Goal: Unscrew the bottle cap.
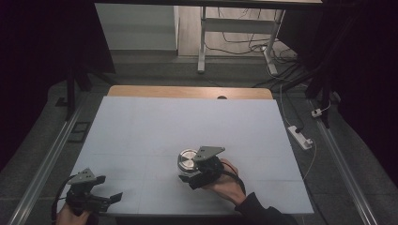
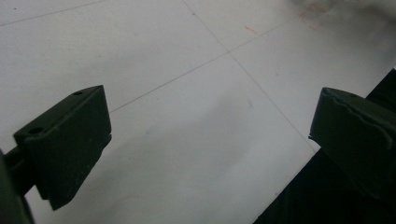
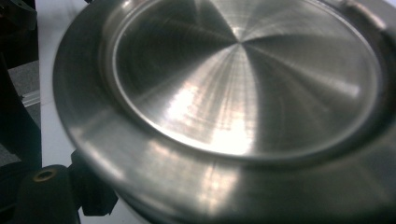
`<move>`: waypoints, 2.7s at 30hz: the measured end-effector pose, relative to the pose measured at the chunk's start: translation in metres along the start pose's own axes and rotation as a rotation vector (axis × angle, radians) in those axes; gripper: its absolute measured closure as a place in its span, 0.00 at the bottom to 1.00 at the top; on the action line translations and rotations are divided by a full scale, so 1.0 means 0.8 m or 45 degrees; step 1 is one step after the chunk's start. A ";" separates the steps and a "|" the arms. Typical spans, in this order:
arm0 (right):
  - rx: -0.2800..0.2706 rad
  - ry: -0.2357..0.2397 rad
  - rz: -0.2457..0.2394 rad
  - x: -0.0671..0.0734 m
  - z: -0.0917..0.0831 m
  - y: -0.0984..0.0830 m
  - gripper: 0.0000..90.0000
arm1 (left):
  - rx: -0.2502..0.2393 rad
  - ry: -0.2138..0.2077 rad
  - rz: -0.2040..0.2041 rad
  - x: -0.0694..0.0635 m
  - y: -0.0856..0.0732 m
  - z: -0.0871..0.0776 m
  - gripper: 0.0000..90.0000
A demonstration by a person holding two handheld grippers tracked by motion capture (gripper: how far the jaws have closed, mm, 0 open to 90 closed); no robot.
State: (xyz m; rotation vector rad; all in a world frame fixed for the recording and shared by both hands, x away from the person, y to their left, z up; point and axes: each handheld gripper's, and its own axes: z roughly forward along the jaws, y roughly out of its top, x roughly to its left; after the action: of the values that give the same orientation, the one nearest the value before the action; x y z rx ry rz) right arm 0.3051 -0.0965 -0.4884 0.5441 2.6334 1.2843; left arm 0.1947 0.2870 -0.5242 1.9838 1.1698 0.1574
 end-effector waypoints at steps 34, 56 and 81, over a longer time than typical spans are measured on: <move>-0.015 0.005 -0.016 0.001 0.000 0.002 0.16 | -0.145 -0.115 0.251 -0.026 0.054 0.025 0.00; -0.022 0.019 -0.025 -0.001 -0.002 0.003 0.16 | -0.081 -0.173 0.448 -0.062 0.130 0.077 0.00; -0.015 0.091 -0.067 0.000 0.001 0.002 0.16 | -0.028 -0.543 0.743 -0.098 0.207 0.120 0.00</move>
State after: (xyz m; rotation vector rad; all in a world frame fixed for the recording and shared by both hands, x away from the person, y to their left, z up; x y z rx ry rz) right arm 0.3055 -0.0950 -0.4877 0.4319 2.6762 1.3268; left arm 0.3085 0.1305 -0.4511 2.1505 0.3042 0.0366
